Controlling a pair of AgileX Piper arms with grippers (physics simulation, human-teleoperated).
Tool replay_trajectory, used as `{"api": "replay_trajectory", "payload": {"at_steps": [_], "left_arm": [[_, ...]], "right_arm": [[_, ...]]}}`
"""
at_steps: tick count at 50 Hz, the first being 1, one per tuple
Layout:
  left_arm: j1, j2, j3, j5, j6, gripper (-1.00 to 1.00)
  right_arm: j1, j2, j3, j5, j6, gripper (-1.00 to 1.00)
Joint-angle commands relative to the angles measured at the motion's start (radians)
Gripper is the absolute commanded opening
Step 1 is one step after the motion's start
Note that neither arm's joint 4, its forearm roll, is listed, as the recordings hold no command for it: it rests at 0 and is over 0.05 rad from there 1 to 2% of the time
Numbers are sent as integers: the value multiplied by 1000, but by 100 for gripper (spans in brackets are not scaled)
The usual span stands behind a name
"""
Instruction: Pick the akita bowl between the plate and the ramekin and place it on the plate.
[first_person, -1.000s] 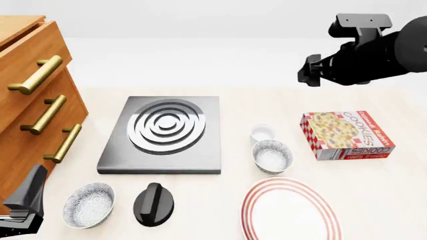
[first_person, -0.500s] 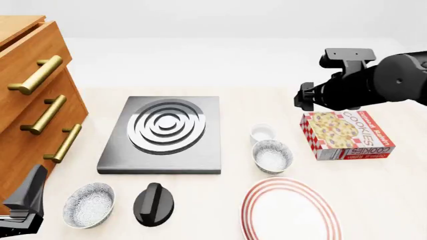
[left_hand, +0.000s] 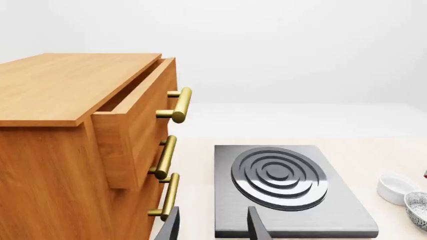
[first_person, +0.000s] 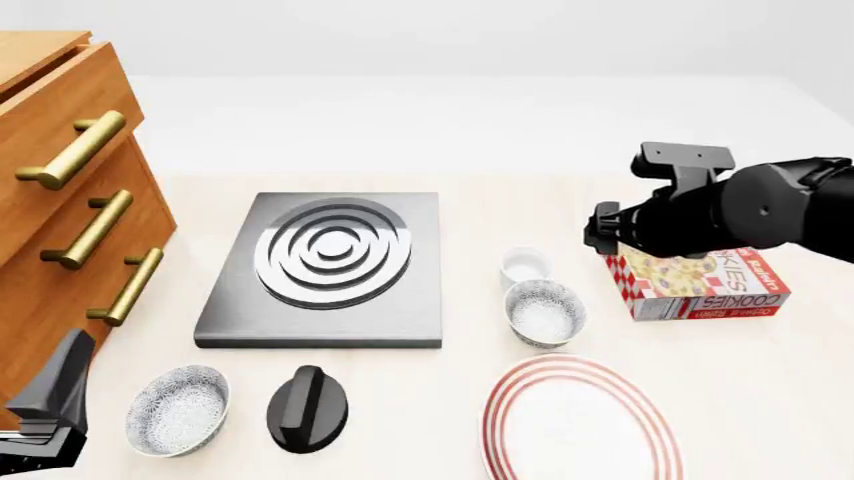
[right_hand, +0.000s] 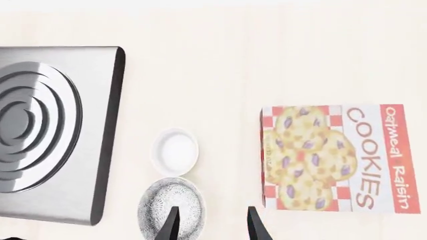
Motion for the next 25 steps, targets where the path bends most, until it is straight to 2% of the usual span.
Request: {"api": "replay_trajectory", "payload": {"at_steps": [1, 17, 25], "left_arm": [[0, 0, 0, 0, 0, 100], [0, 0, 0, 0, 0, 100], [0, 0, 0, 0, 0, 100]], "right_arm": [[7, 48, 52, -74, 45, 100], [19, 39, 94, -97, 71, 100], [21, 31, 120, -113, 61, 100]]}}
